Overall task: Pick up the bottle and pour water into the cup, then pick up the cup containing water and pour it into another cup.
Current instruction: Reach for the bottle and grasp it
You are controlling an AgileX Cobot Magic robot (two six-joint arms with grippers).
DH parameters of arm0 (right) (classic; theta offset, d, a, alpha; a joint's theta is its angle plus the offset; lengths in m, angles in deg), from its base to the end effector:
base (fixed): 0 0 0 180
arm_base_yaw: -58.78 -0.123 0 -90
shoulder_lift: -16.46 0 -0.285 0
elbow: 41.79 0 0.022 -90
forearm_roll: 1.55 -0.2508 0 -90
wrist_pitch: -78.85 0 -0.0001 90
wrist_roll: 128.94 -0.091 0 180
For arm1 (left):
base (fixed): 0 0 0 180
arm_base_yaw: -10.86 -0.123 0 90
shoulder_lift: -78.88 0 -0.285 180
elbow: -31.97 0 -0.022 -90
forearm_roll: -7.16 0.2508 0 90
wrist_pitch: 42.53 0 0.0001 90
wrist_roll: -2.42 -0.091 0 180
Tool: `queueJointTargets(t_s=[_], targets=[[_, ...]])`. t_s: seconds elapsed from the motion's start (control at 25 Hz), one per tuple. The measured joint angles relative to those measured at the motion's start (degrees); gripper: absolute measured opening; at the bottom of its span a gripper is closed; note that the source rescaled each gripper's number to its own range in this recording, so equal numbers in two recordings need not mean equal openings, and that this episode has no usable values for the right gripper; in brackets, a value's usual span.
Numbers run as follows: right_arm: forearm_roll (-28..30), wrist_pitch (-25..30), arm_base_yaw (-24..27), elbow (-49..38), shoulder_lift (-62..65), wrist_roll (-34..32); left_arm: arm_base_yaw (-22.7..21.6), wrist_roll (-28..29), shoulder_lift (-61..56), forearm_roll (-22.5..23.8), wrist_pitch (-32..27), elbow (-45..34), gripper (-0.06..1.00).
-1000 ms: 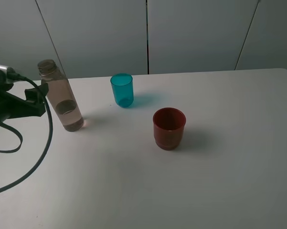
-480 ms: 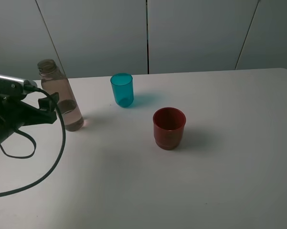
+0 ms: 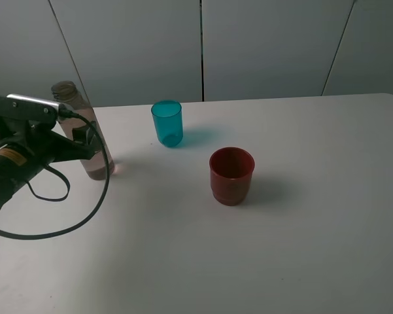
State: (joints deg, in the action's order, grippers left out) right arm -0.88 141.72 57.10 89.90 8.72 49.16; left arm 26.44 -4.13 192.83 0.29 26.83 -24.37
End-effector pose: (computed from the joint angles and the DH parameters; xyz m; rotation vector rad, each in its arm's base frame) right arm -0.0070 -0.0012 0.2756 0.0048 2.0756 0.0242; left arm 0.2613 -0.0623 0.1225 0.2210 1.7490 -0.0464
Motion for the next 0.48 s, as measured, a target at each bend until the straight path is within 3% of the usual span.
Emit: queueJointTargets(t_s=[0.48], targets=[[0.0, 0.0, 0.0, 0.0, 0.0, 0.0, 0.0, 0.0, 5.2, 1.9, 0.0, 5.3, 0.94]])
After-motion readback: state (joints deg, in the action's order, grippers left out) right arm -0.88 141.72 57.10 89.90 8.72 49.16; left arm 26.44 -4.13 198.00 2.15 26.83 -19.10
